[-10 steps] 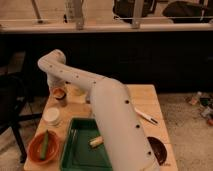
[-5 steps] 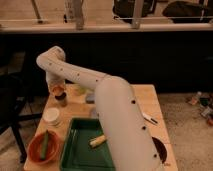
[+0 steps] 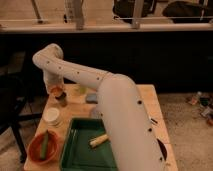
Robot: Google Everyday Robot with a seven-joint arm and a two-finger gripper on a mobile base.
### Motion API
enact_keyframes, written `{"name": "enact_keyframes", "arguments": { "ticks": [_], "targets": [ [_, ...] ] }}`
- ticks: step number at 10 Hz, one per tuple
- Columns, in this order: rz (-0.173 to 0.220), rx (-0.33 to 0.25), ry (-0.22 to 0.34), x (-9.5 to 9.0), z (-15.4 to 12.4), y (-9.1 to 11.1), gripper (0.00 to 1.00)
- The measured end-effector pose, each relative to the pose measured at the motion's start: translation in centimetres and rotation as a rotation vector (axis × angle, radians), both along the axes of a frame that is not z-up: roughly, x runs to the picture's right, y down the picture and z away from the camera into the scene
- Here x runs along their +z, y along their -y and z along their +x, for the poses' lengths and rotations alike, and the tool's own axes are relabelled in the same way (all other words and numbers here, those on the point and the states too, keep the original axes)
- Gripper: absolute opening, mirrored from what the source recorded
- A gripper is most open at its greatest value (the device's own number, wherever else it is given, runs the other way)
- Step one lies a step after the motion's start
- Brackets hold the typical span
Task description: Place apple in tray
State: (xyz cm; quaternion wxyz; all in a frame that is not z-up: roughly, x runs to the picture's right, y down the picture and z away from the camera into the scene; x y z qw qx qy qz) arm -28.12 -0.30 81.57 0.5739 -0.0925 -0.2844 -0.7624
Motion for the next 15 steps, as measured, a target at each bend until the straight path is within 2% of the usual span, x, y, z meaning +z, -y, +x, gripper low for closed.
{"name": "enact_keyframes", "arguments": {
  "ticks": [4,9,12,15],
  "targets": [
    [-0.012,0.011,-0.092,-2.9,2.5,-0.8,0.00],
    [-0.030,0.102,-0.213,-6.5,7.6,-3.6,0.00],
    [-0.050,0.159,-0.262,-7.5,9.3,-5.4,0.00],
    [-0.074,0.193,-0.280,-7.6,9.8,-7.0,0.00]
  ]
}}
